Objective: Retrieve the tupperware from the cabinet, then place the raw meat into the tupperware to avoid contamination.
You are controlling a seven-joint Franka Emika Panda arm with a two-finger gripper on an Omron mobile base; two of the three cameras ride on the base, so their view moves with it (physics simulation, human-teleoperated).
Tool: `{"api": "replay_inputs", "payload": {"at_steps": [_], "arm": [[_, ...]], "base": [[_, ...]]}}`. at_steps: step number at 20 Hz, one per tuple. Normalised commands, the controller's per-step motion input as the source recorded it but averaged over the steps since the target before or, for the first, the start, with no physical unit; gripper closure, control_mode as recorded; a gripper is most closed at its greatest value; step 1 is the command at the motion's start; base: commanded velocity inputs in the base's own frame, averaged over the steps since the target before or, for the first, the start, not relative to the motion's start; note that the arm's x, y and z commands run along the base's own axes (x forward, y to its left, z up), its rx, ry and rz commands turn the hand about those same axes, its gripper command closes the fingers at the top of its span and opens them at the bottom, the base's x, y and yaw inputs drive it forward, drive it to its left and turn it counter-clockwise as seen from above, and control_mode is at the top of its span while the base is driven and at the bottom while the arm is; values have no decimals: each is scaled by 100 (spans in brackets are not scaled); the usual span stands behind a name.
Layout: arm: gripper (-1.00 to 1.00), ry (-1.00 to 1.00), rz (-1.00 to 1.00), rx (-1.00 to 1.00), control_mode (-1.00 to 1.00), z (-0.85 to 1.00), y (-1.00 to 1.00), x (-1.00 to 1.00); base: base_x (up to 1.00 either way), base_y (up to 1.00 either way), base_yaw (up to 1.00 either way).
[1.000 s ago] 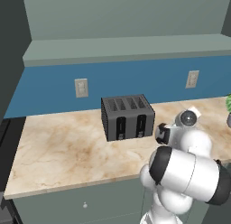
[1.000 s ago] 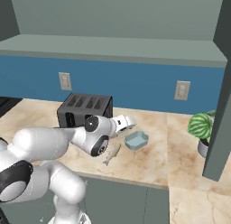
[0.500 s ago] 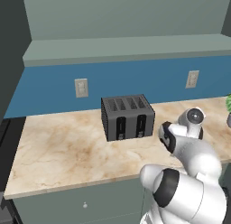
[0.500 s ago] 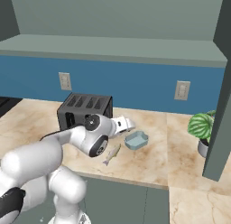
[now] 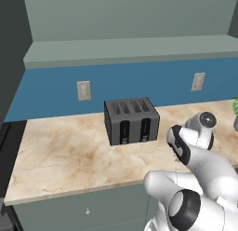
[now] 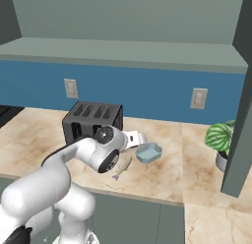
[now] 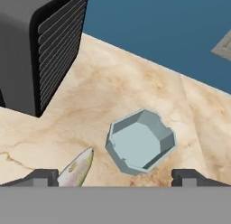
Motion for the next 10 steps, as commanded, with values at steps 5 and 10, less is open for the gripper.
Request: {"api": "replay_inputs", "payload": {"at_steps": [5,10], "arm": [[-100,9,-2,10,-100,0,23,0],[-100,9,0,6,-100,-1,9,0]], "base": [[0,0,0],[0,0,0]]}}
